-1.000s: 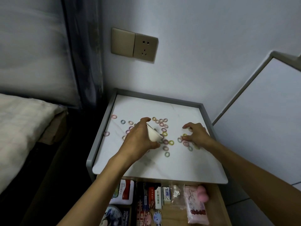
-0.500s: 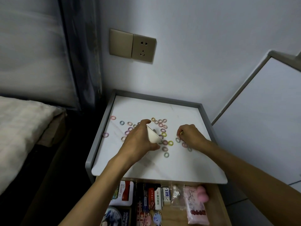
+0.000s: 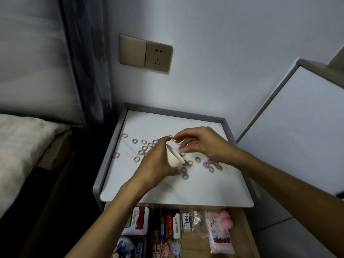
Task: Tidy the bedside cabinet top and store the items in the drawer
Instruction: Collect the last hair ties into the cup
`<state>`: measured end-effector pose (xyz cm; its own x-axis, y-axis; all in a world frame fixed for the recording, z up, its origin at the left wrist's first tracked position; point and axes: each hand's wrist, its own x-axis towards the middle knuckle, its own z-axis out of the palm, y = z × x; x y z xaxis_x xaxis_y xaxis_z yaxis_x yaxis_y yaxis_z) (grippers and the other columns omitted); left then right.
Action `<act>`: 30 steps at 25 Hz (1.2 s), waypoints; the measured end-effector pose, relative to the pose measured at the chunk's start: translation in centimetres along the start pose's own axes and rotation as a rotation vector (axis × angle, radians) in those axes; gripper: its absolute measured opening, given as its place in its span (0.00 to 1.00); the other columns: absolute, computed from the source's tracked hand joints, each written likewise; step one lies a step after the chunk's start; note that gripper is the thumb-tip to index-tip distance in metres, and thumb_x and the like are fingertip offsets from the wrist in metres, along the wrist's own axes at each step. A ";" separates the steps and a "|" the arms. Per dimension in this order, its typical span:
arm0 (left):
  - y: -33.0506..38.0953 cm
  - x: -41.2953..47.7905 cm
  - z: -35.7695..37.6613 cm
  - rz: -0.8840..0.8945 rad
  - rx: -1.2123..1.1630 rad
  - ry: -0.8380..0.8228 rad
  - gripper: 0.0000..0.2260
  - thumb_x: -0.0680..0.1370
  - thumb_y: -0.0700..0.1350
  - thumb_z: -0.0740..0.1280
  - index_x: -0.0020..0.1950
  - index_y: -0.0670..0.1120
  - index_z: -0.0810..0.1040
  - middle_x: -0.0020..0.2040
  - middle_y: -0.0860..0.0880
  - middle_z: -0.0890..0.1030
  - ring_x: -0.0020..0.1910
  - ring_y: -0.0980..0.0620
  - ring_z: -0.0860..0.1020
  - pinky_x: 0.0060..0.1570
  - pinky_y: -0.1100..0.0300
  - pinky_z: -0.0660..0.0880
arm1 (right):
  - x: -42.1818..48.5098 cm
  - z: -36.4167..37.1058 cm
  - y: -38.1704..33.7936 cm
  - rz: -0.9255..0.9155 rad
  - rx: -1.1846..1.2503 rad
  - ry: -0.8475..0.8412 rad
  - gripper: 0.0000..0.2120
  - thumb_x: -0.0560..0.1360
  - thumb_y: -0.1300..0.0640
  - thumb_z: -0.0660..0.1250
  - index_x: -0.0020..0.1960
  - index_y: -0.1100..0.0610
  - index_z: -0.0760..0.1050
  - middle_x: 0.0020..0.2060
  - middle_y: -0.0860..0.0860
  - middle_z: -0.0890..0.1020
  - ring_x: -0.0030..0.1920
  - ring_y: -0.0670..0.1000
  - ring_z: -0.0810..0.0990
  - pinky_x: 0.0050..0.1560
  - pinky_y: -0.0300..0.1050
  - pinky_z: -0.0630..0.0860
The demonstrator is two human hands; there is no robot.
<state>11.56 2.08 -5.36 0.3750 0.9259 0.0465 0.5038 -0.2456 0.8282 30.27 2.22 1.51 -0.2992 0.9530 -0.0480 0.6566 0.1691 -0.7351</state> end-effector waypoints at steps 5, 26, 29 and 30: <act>0.3 -0.3 -0.2 -0.012 0.022 0.015 0.45 0.64 0.47 0.81 0.75 0.54 0.61 0.66 0.51 0.74 0.53 0.57 0.66 0.48 0.64 0.64 | -2.5 -1.6 7.3 0.396 -0.364 0.169 0.13 0.74 0.50 0.72 0.58 0.50 0.78 0.54 0.49 0.79 0.50 0.48 0.79 0.51 0.45 0.79; 0.4 -0.1 -0.1 -0.004 0.002 -0.003 0.45 0.64 0.48 0.80 0.76 0.53 0.61 0.68 0.51 0.73 0.62 0.53 0.70 0.48 0.65 0.63 | -0.3 0.3 2.3 0.116 0.095 0.239 0.06 0.71 0.66 0.74 0.45 0.58 0.82 0.39 0.52 0.85 0.40 0.50 0.84 0.43 0.40 0.80; 0.5 0.2 -0.1 -0.011 -0.033 0.006 0.45 0.63 0.45 0.81 0.75 0.52 0.62 0.65 0.51 0.76 0.55 0.56 0.72 0.41 0.69 0.65 | 0.3 1.6 -0.4 0.008 0.108 -0.020 0.12 0.70 0.66 0.74 0.50 0.53 0.83 0.46 0.51 0.86 0.48 0.48 0.85 0.53 0.42 0.81; 0.4 0.2 -0.2 -0.013 -0.050 0.017 0.45 0.62 0.45 0.81 0.75 0.52 0.62 0.64 0.51 0.77 0.53 0.56 0.72 0.40 0.70 0.66 | 0.5 1.8 -0.5 -0.007 0.114 -0.033 0.14 0.71 0.66 0.74 0.52 0.52 0.83 0.47 0.51 0.86 0.50 0.47 0.84 0.54 0.42 0.80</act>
<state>11.67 2.24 -4.86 0.3547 0.9339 0.0447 0.4689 -0.2190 0.8557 28.56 2.13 0.66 -0.3273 0.9428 -0.0630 0.5721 0.1447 -0.8073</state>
